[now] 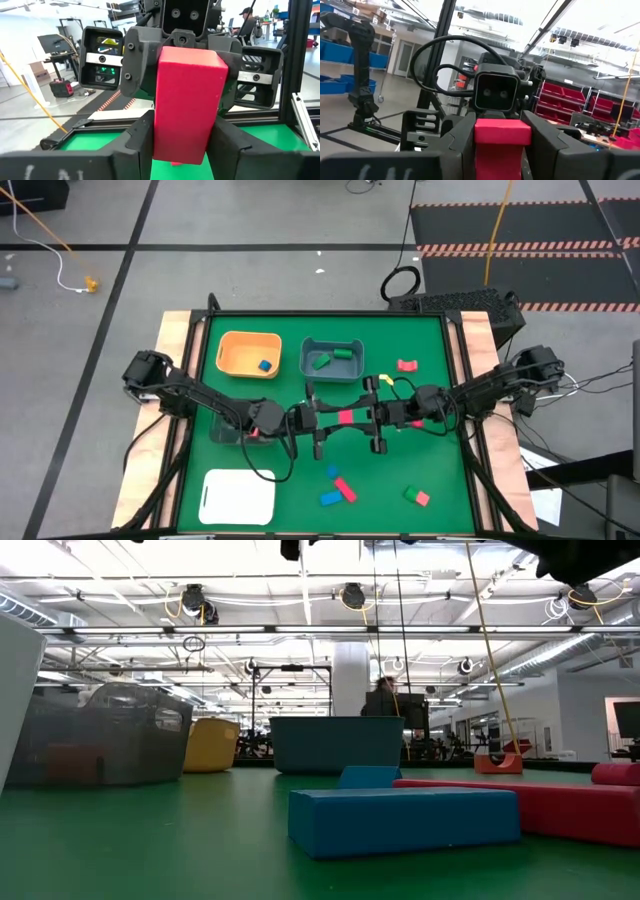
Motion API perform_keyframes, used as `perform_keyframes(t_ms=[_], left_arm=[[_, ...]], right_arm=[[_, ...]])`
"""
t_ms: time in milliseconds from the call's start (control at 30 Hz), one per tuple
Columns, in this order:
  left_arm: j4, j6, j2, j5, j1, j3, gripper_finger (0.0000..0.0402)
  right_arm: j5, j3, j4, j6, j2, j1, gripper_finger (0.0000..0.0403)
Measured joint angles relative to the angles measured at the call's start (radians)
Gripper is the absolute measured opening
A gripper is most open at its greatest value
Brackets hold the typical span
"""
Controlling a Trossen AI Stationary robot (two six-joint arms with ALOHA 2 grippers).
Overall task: Sort & place blocks by color
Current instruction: Put the red arch block into the white bin
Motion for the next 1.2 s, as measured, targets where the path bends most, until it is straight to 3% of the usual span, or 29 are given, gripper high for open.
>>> perform_keyframes(t_ms=[167, 333, 600, 733, 900, 1067, 1200], left_arm=[[-0.004, -0.014, 0.0, -0.001, -0.002, 0.0, 0.0135], [-0.008, -0.022, 0.002, -0.008, -0.014, -0.001, 0.0135], [-0.024, -0.043, 0.001, -0.02, -0.034, 0.0, 0.0135], [-0.04, -0.078, 0.0, -0.018, -0.034, 0.0, 0.0135], [-0.071, -0.171, 0.0, -0.026, -0.055, 0.0, 0.0135], [-0.158, -0.321, -0.022, -0.023, -0.102, 0.0, 0.0135], [-0.311, -0.516, -0.074, -0.024, -0.133, 0.0, 0.0135]], right_arm=[[0.003, 0.0, -0.035, 0.04, -0.002, 0.0, 0.012], [-0.001, 0.0, -0.128, 0.08, -0.012, 0.0, 0.019], [0.057, -0.002, -0.531, 0.089, -0.227, 0.002, 0.0265], [0.059, -0.001, -0.711, 0.153, -0.365, 0.002, 0.0269], [0.058, -0.002, -0.977, 0.368, -0.481, 0.002, 0.0258], [0.057, -0.002, -1.163, 0.565, -0.488, 0.002, 0.0252], [0.056, -0.002, -1.211, 0.647, -0.446, 0.002, 0.0251]])
